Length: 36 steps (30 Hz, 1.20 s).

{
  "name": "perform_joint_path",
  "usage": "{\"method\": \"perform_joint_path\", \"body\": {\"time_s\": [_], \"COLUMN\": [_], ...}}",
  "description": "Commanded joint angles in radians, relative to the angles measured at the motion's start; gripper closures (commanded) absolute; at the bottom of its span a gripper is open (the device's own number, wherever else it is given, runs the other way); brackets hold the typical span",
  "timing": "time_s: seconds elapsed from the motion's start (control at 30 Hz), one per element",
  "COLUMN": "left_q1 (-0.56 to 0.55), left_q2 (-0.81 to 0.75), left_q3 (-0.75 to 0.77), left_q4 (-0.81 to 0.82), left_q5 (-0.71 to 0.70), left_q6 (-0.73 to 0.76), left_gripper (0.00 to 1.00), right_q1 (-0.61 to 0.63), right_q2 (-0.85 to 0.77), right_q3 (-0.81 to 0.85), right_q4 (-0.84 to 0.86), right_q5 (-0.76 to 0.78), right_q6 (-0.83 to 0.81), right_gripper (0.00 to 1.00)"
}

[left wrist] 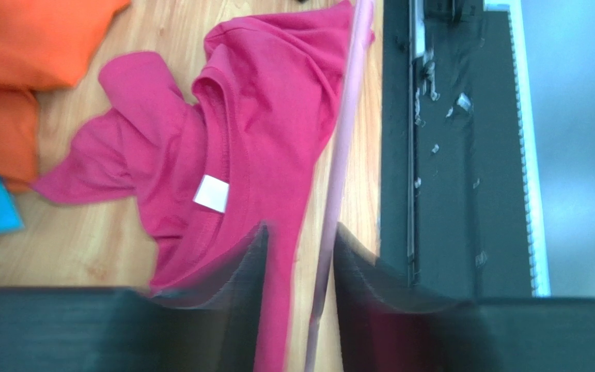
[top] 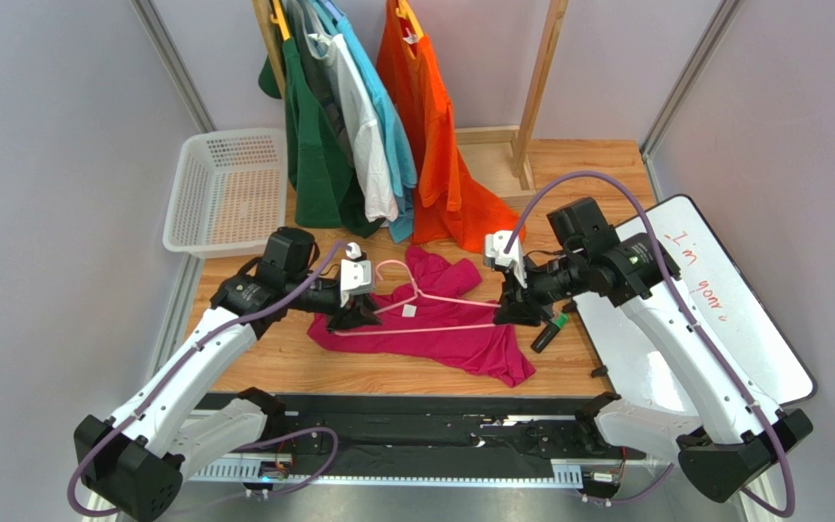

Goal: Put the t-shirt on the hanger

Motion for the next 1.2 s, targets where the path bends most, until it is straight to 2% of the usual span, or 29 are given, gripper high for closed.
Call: {"method": "perform_joint_path", "body": {"time_s": [0.0,0.03,0.07,0.13,0.23,0.33,0.5,0.87,0.9,1.03,1.07,1.1,1.13,1.17], "left_q1": [-0.006,-0.006,-0.007,-0.007,-0.009,-0.015,-0.024,-0.026,-0.026,-0.026,-0.026,-0.026,-0.024,-0.02], "left_q2": [-0.008,-0.014,-0.017,-0.006,0.02,0.021,0.008,0.018,0.021,0.024,0.028,0.034,0.034,0.034], "left_q3": [0.016,0.017,0.022,0.042,0.076,0.079,0.064,0.051,0.05,0.053,0.059,0.063,0.068,0.079], "left_q4": [0.077,0.076,0.067,0.05,0.007,0.007,0.02,0.046,0.051,0.069,0.066,0.063,0.053,0.01], "left_q5": [0.008,0.004,-0.001,-0.018,-0.029,-0.053,-0.096,-0.09,-0.089,-0.084,-0.084,-0.096,-0.111,-0.145], "left_q6": [-0.077,-0.08,-0.08,-0.081,-0.075,-0.08,-0.074,-0.115,-0.12,-0.155,-0.16,-0.167,-0.161,-0.152], "left_gripper": [1.0,1.0,1.0,1.0,1.0,1.0,1.0,1.0,1.0,1.0,0.97,0.85,0.59,0.5], "right_q1": [0.03,0.04,0.06,0.082,0.132,0.174,0.197,0.208,0.208,0.205,0.203,0.202,0.186,0.174], "right_q2": [0.012,0.046,0.061,0.095,0.147,0.215,0.334,0.403,0.405,0.407,0.4,0.396,0.391,0.385], "right_q3": [0.02,0.06,0.081,0.126,0.192,0.243,0.335,0.349,0.347,0.342,0.336,0.335,0.329,0.321], "right_q4": [0.089,0.093,0.098,0.124,0.159,0.181,0.213,0.32,0.321,0.301,0.291,0.284,0.273,0.258], "right_q5": [0.045,0.068,0.118,0.154,0.206,0.208,0.111,-0.048,-0.05,-0.061,-0.059,-0.056,-0.051,-0.036], "right_q6": [0.057,0.068,0.104,0.125,0.132,0.137,0.211,0.31,0.31,0.287,0.283,0.268,0.257,0.245], "right_gripper": [0.59,0.32,0.17,0.09,0.09,0.17,0.27,0.51,0.56,1.0,1.0,1.0,1.0,1.0]}}
